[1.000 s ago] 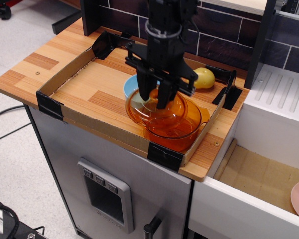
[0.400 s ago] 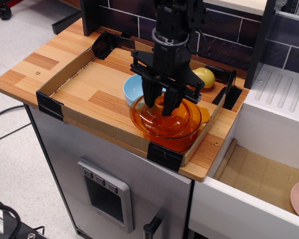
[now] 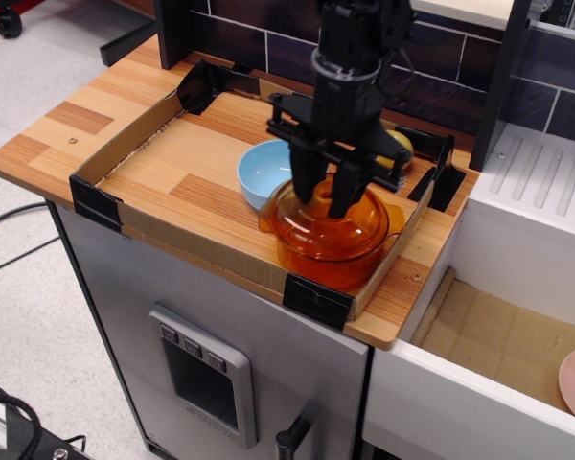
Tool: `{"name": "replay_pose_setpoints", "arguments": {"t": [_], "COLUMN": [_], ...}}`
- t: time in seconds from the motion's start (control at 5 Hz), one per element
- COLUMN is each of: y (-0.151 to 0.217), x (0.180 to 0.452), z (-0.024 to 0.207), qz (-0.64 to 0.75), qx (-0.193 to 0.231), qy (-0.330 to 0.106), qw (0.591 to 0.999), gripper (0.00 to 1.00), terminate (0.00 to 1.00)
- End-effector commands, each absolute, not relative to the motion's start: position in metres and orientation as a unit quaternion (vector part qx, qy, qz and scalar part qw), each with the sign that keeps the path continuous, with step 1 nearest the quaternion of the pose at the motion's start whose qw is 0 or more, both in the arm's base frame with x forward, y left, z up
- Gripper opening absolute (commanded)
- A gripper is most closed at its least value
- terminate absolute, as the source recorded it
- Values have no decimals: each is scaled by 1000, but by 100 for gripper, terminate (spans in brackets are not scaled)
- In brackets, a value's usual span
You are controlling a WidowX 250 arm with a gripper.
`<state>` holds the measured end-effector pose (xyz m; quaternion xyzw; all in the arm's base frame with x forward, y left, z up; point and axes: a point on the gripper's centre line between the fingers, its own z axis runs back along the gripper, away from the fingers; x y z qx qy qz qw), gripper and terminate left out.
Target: Put lid on pot
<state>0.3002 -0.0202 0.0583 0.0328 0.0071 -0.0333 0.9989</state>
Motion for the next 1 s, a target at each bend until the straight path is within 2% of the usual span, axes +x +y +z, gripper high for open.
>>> {"name": "replay_pose_setpoints", "arguments": {"t": [0.0,0.2,0.6,0.8], "y": [-13,-3,26,59], "x": [306,303,313,318], "z": [93,113,161,164], "qz": [-45,-42,-27,-13], "qx": [-3,-24,-58,-45], "qy": [-24,-32,-43,-40], "qw": [999,998,997,998], "gripper": [100,100,100,100], "terminate": [0,0,0,100]}}
